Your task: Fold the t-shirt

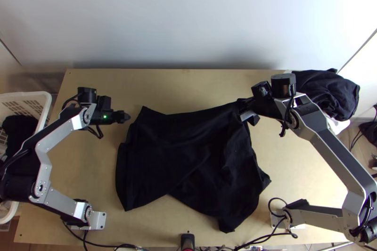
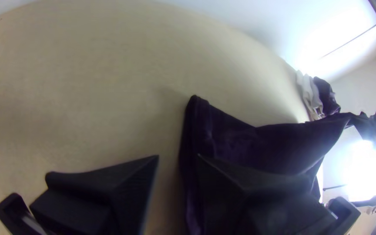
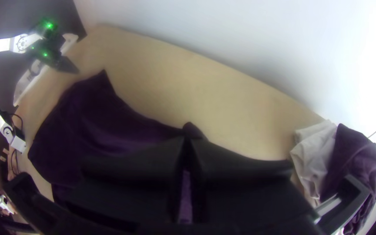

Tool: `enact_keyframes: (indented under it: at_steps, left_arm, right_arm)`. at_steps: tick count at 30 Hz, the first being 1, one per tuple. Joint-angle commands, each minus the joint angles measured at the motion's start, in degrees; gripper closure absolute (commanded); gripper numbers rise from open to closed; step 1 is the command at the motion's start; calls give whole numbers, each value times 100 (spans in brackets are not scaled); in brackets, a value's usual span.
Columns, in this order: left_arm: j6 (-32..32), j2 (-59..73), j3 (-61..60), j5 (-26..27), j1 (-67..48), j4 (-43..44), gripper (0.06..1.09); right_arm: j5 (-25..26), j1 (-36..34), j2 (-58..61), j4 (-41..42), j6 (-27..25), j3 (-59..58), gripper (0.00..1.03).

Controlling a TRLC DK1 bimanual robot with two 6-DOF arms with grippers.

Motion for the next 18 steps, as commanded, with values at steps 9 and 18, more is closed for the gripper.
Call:
enact_keyframes:
  at_steps: [9,18]
  left_arm:
    - [-506,822,1155,2,-669,-338,59]
    - [-480,1218,1533,-7,-739,-716,60]
  right_arm:
    - [4,-30,120,-28,-89,32,100]
    - [4,-57,190,-28,-106,128,100]
